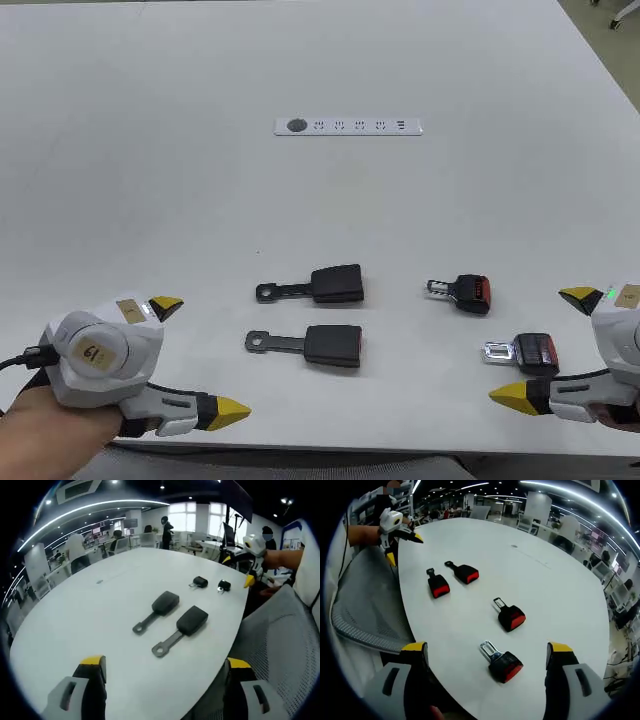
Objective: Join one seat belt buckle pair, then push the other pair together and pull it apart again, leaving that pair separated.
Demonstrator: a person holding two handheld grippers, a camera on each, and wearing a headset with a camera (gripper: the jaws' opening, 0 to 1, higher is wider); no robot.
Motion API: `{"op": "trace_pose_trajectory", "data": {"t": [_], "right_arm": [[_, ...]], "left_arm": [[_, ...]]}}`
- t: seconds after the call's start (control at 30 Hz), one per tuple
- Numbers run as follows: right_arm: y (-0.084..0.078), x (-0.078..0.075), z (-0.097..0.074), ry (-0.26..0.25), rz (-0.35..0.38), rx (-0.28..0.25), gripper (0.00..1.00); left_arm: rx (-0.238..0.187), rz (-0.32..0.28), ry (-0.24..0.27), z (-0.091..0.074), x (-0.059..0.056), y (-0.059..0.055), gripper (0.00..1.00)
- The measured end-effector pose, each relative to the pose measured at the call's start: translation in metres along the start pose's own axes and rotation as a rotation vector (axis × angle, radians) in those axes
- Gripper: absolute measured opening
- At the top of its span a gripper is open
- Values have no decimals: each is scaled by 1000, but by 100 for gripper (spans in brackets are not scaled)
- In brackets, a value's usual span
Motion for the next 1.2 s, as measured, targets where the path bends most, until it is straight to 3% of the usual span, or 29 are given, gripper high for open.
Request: {"op": "trace_pose_trajectory", "data": {"t": [0.73, 1.2], "right_arm": [[-1, 2, -1, 1, -1, 5, 95], [0, 4, -1, 5, -25, 11, 90]], "left_arm": [[6, -2, 6, -3, 0, -1, 97], [6, 1, 6, -4, -3, 0, 97]]}}
Point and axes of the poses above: the centre of the closed fingertips' face, and the gripper's own axes: z roughly forward along the fingers, x roughly to its left, y roughly out of its top, the point moved 9 cm from there along -z, roughly backward along the fingers, and after that the axes turned 8 degrees about -y, right-handed, at the moved point
